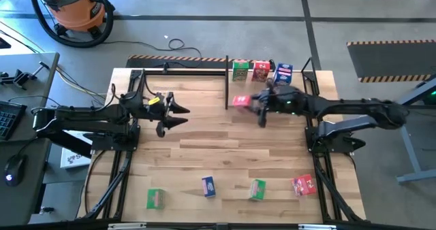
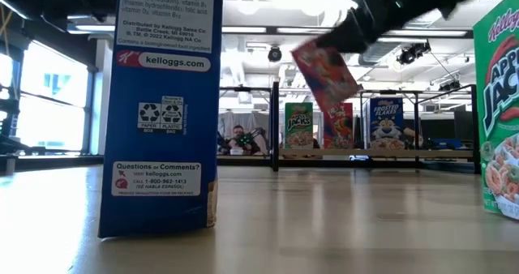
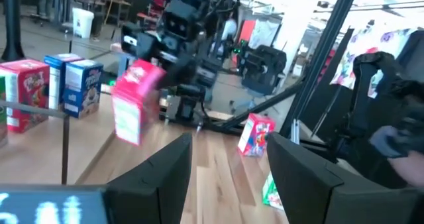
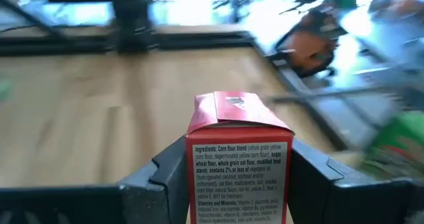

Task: Stack cereal on shelf
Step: Put the top red cereal box on the shelf

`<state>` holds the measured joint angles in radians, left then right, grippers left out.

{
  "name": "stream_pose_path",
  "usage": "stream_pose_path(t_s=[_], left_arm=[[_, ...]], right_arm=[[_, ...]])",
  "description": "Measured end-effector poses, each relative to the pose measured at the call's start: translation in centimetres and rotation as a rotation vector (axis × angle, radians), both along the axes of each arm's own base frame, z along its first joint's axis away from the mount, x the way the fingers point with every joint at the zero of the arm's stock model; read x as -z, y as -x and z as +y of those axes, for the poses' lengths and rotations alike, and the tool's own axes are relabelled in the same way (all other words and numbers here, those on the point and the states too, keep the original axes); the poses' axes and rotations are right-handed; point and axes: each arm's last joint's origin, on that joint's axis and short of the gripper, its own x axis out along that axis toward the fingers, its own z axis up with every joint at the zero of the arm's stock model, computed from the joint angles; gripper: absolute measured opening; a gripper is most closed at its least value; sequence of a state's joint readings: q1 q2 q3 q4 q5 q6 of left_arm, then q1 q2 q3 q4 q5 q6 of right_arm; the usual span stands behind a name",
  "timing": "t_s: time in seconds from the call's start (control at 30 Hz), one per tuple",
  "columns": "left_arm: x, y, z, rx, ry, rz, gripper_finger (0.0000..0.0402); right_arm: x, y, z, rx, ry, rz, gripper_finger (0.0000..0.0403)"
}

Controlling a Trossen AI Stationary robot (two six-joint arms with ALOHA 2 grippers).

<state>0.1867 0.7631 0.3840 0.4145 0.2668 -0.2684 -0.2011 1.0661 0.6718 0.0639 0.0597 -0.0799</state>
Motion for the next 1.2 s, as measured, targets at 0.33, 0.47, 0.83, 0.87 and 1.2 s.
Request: stream_pose_path(t_s=[0.33,0.47,0.83,0.87,1.2], left_arm=[[0.1,-0.1,0.1,-0.009,0.001,0.006,0.0188],[0.1,-0.1,0.1,-0.014,-0.007,0.006,0.0188],[0.1,-0.2,0.1,-0.017,-0.007,0.008,0.0188],[0.1,-0.2,0.1,-0.017,-0.008,0.008,0.0188],[0.1,-0.2,0.1,-0.017,-0.008,0.008,0.0188]], right_arm=[[5.4,6.1,-6.1,0.191,0.116,-0.101,0.0169],[5.7,6.9,-7.9,0.2,0.099,-0.133,0.0169],[7.6,6.0,-9.6,0.219,0.035,-0.133,0.0171],[7.7,5.9,-9.6,0.235,0.035,-0.128,0.0173],[7.4,5.6,-8.8,0.293,0.028,-0.133,0.0236]])
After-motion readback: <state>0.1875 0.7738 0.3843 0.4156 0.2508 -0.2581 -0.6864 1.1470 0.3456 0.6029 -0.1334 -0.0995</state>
